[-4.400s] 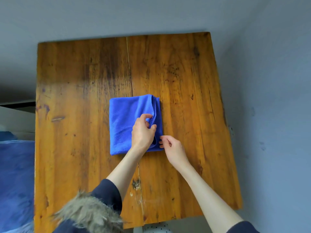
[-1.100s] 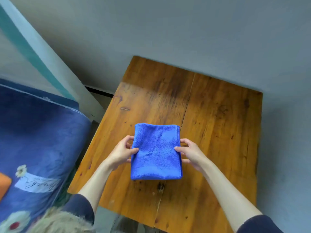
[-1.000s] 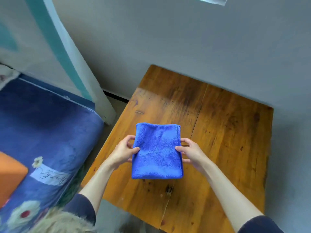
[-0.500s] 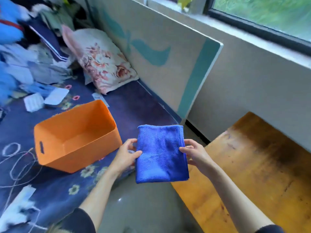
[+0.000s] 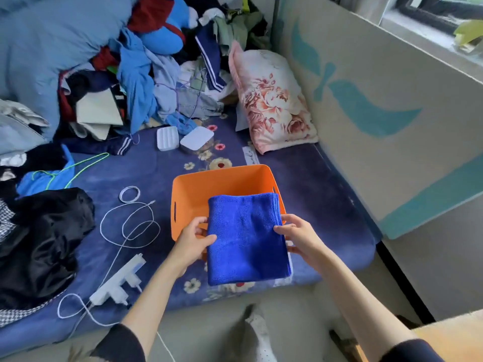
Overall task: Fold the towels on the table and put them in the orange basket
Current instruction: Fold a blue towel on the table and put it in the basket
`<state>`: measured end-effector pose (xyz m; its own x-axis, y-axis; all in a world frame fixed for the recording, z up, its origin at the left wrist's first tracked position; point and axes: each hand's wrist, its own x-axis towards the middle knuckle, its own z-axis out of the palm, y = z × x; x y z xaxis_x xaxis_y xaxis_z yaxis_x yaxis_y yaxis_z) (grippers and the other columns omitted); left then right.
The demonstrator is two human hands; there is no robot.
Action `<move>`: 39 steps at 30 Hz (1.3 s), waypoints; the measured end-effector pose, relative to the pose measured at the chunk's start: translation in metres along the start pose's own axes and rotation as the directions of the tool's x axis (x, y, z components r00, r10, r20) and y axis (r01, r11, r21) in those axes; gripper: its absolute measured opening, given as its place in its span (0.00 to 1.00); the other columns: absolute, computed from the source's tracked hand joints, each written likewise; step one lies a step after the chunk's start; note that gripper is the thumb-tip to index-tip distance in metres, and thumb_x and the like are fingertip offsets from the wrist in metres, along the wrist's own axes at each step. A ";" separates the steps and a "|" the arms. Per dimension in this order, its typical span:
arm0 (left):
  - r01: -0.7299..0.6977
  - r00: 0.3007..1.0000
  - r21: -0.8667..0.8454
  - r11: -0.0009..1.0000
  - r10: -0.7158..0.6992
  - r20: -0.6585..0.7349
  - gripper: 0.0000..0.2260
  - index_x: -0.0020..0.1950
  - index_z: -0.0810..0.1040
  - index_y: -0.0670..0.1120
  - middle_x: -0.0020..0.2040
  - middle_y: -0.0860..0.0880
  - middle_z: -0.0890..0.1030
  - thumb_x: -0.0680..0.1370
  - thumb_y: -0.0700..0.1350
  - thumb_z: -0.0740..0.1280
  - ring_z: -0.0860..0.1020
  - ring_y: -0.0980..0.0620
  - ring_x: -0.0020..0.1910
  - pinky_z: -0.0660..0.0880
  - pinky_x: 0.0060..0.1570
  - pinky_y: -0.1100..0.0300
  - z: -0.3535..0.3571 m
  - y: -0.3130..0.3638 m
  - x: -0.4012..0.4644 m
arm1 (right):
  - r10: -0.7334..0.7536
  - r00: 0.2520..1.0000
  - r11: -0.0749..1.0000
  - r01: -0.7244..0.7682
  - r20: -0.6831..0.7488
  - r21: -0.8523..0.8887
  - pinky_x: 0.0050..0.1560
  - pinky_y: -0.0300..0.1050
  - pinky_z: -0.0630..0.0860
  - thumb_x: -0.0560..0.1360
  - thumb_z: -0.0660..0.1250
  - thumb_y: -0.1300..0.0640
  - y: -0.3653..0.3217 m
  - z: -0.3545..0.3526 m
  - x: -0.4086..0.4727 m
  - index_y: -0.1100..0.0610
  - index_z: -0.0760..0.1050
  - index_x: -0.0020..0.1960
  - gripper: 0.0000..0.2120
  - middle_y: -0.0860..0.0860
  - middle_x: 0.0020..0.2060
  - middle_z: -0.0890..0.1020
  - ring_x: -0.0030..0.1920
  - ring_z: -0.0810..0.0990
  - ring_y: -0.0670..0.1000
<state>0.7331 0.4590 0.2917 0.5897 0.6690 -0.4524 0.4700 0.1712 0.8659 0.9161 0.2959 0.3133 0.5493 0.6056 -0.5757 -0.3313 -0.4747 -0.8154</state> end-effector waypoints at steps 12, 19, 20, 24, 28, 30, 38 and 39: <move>0.252 0.956 0.058 0.966 -0.239 -0.170 0.13 0.58 0.68 0.51 0.46 0.47 0.76 0.76 0.38 0.63 0.79 0.40 0.50 0.79 0.45 0.45 -0.031 -0.017 0.170 | 0.146 0.987 0.972 -0.132 0.062 -0.195 0.38 0.43 0.74 0.74 0.64 0.63 -0.043 0.062 0.207 0.52 0.74 0.53 0.10 0.50 0.44 0.78 0.41 0.76 0.48; 0.376 0.917 0.334 0.864 -0.295 -0.270 0.15 0.62 0.68 0.44 0.44 0.46 0.76 0.76 0.38 0.63 0.77 0.42 0.46 0.70 0.39 0.55 -0.023 -0.086 0.247 | 0.313 0.949 0.896 -0.286 0.025 -0.338 0.51 0.56 0.78 0.73 0.64 0.63 0.015 0.094 0.312 0.52 0.73 0.53 0.11 0.52 0.44 0.78 0.46 0.77 0.53; 0.381 0.917 0.400 0.834 -0.286 -0.277 0.15 0.62 0.68 0.43 0.49 0.44 0.77 0.76 0.38 0.63 0.77 0.41 0.50 0.69 0.42 0.55 -0.023 -0.098 0.257 | 0.332 0.943 0.886 -0.306 0.015 -0.348 0.48 0.54 0.78 0.73 0.64 0.63 0.027 0.098 0.324 0.52 0.74 0.53 0.11 0.52 0.44 0.78 0.45 0.77 0.53; 0.394 0.918 0.503 0.769 -0.305 -0.253 0.16 0.63 0.66 0.40 0.59 0.40 0.74 0.76 0.38 0.62 0.73 0.39 0.59 0.69 0.54 0.50 -0.018 -0.140 0.288 | 0.397 0.918 0.858 -0.373 -0.007 -0.353 0.45 0.51 0.79 0.73 0.64 0.63 0.071 0.114 0.360 0.53 0.72 0.56 0.13 0.52 0.46 0.79 0.46 0.79 0.53; 0.467 0.884 0.550 0.692 -0.354 -0.305 0.14 0.63 0.65 0.42 0.61 0.41 0.71 0.77 0.38 0.60 0.74 0.37 0.57 0.69 0.51 0.48 -0.017 -0.160 0.303 | 0.430 0.903 0.841 -0.405 -0.012 -0.360 0.52 0.54 0.78 0.73 0.63 0.64 0.096 0.128 0.380 0.53 0.71 0.56 0.13 0.53 0.52 0.78 0.53 0.78 0.57; 0.492 0.870 0.566 0.662 -0.348 -0.349 0.13 0.62 0.64 0.42 0.62 0.41 0.71 0.78 0.37 0.59 0.74 0.36 0.56 0.69 0.50 0.47 -0.016 -0.160 0.307 | 0.444 0.896 0.832 -0.418 -0.016 -0.365 0.54 0.56 0.78 0.73 0.62 0.64 0.102 0.138 0.384 0.54 0.70 0.54 0.12 0.54 0.52 0.78 0.53 0.78 0.58; 0.338 0.941 0.794 0.506 -0.175 -0.289 0.35 0.75 0.52 0.46 0.69 0.41 0.60 0.73 0.34 0.66 0.67 0.41 0.64 0.71 0.48 0.50 -0.008 -0.165 0.310 | 0.235 0.971 0.792 -0.222 -0.053 -0.568 0.53 0.46 0.69 0.75 0.60 0.62 0.106 0.154 0.397 0.58 0.65 0.66 0.19 0.58 0.60 0.72 0.60 0.72 0.61; 0.271 0.961 0.856 0.440 -0.171 -0.217 0.38 0.76 0.48 0.47 0.73 0.40 0.53 0.73 0.37 0.67 0.61 0.41 0.70 0.70 0.55 0.52 -0.007 -0.168 0.308 | 0.138 0.990 0.735 -0.128 -0.037 -0.666 0.55 0.47 0.67 0.75 0.60 0.61 0.107 0.149 0.392 0.58 0.63 0.68 0.22 0.58 0.63 0.69 0.61 0.69 0.62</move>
<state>0.8307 0.6416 0.0081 0.3441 0.7706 -0.5364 0.9290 -0.3623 0.0754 0.9813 0.5779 -0.0089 0.5263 0.5099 -0.6804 0.1968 -0.8515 -0.4860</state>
